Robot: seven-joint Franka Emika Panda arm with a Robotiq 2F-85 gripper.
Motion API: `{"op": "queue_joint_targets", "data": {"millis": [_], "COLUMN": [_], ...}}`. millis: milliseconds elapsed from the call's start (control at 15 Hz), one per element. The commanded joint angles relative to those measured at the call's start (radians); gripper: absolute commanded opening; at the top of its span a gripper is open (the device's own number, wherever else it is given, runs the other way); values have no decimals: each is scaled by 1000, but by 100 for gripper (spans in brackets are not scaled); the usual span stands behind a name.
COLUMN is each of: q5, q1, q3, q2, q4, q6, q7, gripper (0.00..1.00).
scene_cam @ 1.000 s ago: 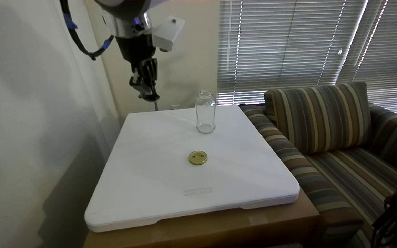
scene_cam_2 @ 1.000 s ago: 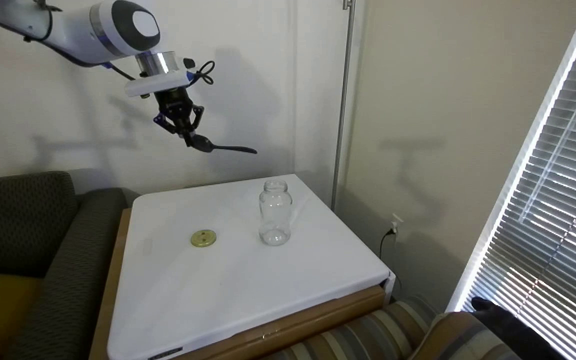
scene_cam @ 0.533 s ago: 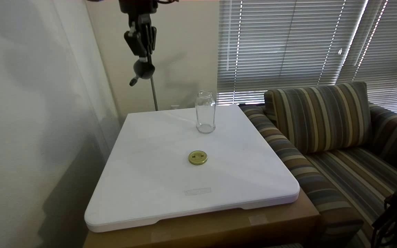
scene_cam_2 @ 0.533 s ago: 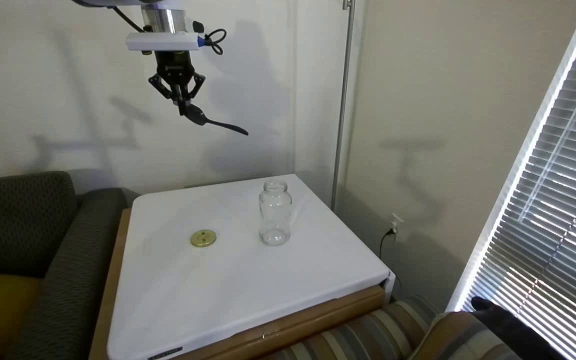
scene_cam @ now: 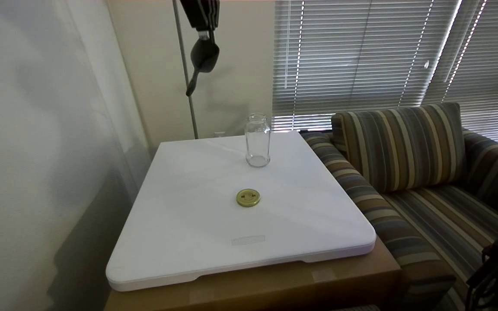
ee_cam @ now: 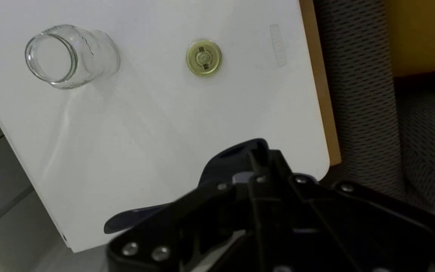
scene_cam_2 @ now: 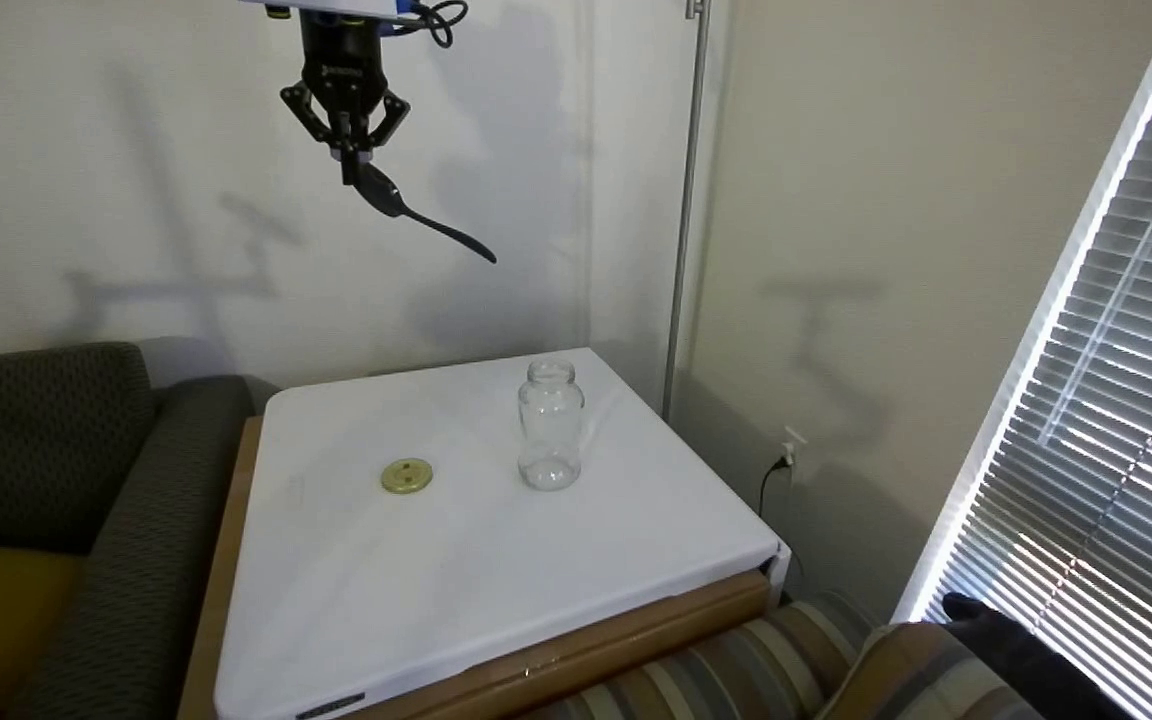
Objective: Pick the big spoon and put it in the glass jar
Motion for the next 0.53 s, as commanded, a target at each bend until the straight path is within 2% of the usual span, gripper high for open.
{"op": "queue_joint_targets", "data": {"millis": [0,67,467], "q5": [6,8,7], "q1": [-10,-16,-5], "q3": [0,0,0], "q2": [0,0,5], "q4": [9,13,13], "q6": [-16,-21,-20], "q7": [0,0,0], "gripper": [2,6,6]}}
